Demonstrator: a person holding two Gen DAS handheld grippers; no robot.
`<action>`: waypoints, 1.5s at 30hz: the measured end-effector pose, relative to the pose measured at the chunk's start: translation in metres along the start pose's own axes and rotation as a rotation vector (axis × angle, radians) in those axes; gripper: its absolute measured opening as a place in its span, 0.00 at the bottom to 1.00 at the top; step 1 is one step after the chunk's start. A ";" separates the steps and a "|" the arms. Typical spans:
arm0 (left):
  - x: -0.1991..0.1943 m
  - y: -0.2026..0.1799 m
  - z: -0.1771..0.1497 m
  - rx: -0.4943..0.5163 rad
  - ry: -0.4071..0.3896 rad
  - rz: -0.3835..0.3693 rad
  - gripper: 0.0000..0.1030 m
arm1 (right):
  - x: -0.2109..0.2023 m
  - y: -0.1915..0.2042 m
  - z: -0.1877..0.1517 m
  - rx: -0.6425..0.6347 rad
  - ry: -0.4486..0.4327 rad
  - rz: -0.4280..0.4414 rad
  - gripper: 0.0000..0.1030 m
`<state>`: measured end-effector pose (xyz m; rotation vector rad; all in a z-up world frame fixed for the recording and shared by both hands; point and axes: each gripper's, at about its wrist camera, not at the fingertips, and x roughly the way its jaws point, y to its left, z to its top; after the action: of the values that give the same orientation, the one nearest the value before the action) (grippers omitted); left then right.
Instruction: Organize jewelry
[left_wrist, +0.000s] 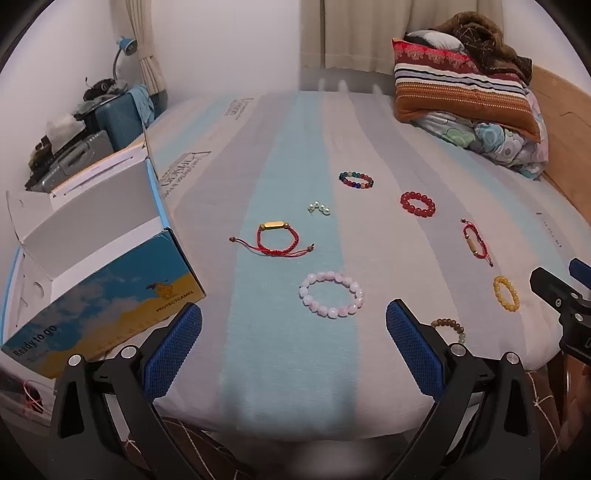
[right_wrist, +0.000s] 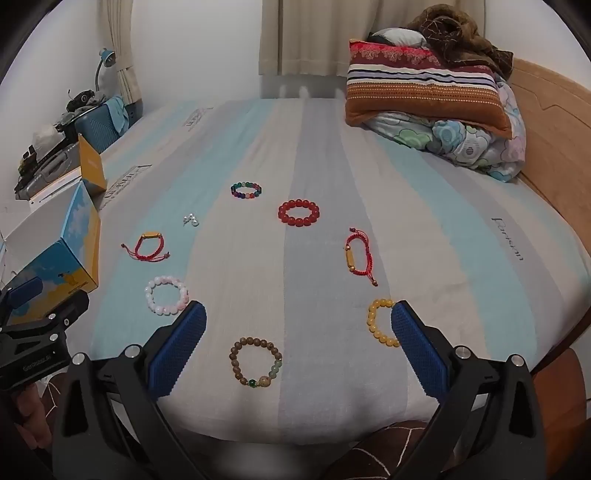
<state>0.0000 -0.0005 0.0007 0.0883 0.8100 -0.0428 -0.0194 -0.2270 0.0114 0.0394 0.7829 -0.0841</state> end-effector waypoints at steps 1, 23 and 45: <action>0.000 -0.001 0.000 0.003 -0.002 0.005 0.95 | 0.000 0.001 0.000 0.002 -0.001 0.001 0.93; 0.001 -0.002 0.004 -0.014 0.028 -0.035 0.95 | -0.001 0.001 0.001 0.003 -0.003 -0.028 0.93; 0.001 -0.001 0.005 -0.026 0.040 -0.052 0.95 | -0.002 0.002 -0.001 0.006 -0.001 -0.024 0.93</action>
<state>0.0041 -0.0019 0.0030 0.0443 0.8529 -0.0796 -0.0212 -0.2252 0.0117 0.0360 0.7820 -0.1095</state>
